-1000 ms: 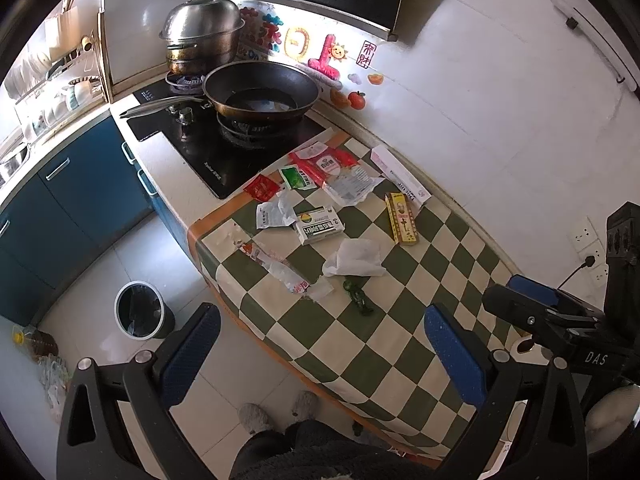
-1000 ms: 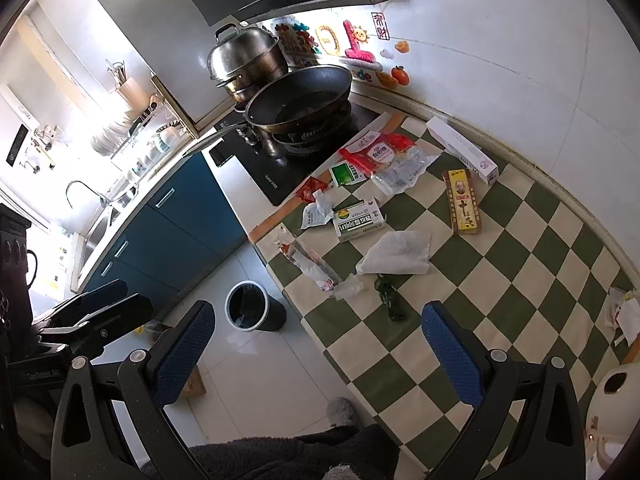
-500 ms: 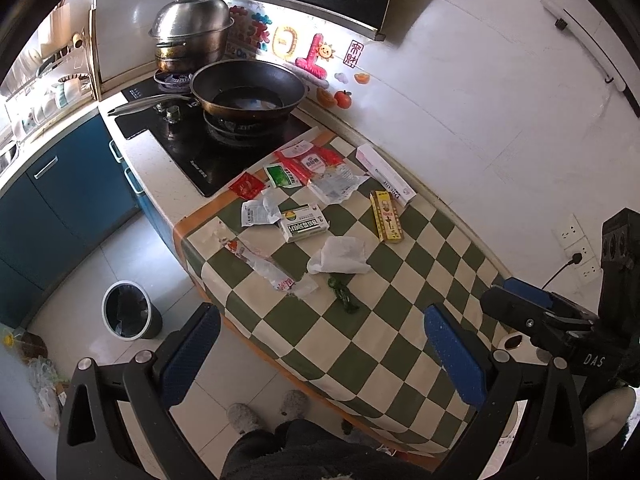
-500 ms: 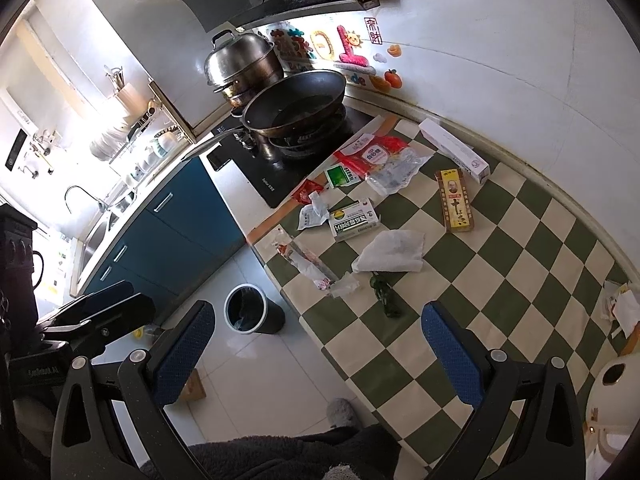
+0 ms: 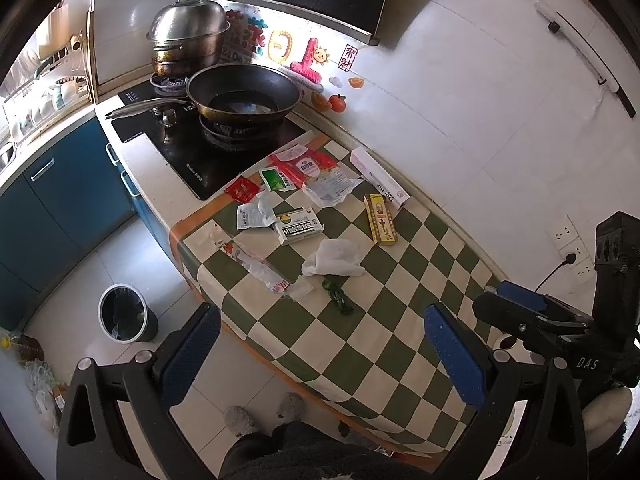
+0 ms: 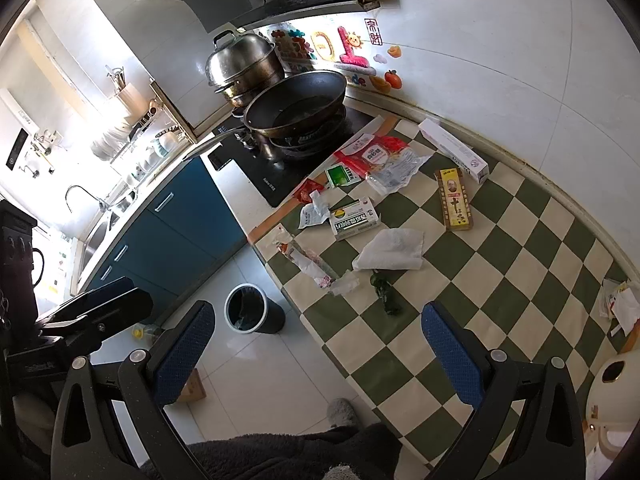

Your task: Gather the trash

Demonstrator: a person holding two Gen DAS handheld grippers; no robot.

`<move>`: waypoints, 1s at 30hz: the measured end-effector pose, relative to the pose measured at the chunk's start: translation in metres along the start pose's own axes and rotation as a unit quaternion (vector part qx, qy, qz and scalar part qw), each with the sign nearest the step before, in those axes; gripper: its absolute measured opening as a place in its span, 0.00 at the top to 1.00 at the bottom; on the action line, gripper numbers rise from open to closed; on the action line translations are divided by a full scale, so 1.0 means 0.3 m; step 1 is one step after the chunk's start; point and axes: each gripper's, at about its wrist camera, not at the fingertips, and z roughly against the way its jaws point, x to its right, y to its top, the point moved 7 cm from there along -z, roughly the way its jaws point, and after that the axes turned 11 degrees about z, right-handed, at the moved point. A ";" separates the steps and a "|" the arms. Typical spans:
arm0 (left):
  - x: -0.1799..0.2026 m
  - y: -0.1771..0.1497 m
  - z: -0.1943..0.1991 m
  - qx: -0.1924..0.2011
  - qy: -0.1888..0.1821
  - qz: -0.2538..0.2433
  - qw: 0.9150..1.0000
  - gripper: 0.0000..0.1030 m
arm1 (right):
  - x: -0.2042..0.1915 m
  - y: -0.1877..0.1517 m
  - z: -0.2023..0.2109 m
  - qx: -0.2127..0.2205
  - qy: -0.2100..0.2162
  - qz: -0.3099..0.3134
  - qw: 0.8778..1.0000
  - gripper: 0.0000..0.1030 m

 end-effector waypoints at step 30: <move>0.010 0.004 0.006 0.000 -0.003 0.001 1.000 0.00 | -0.020 0.002 0.035 0.004 0.003 0.001 1.000 0.00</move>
